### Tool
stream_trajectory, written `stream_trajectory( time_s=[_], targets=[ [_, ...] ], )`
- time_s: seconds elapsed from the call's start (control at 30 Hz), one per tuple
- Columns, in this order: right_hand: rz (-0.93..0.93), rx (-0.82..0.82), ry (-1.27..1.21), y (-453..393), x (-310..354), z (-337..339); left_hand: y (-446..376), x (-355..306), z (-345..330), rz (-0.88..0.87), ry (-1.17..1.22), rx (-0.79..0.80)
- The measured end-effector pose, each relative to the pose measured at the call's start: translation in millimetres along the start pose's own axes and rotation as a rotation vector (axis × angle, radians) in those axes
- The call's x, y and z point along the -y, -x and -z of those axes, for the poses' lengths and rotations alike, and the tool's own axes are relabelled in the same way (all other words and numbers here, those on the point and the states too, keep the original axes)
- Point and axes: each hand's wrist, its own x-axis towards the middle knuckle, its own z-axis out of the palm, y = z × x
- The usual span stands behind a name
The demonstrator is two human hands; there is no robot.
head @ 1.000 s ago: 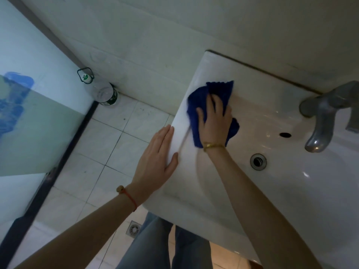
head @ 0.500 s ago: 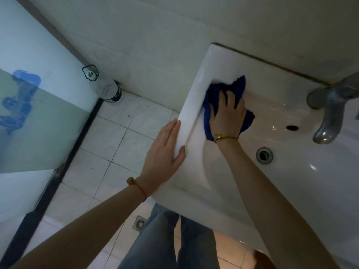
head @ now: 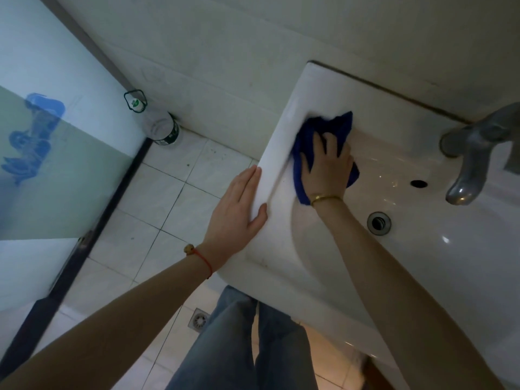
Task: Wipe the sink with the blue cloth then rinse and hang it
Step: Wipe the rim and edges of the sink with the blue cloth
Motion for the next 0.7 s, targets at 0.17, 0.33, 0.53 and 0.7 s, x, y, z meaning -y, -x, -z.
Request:
stream_trajectory(
  time_s=[0.17,0.33,0.53,0.7],
  targets=[
    [0.249,0.077,-0.122,83,5,5,1,-1,0,-0.014,0.004,-0.018],
    [0.151,0.105,-0.048,41,1,5,0,1,1,-0.034,-0.004,-0.016],
    [0.208,0.220,-0.177,101,14,29,-2,6,0,-0.180,0.058,0.002],
    [0.254,0.396,-0.235,134,23,46,-8,18,7,-0.383,0.076,0.121]
  ],
)
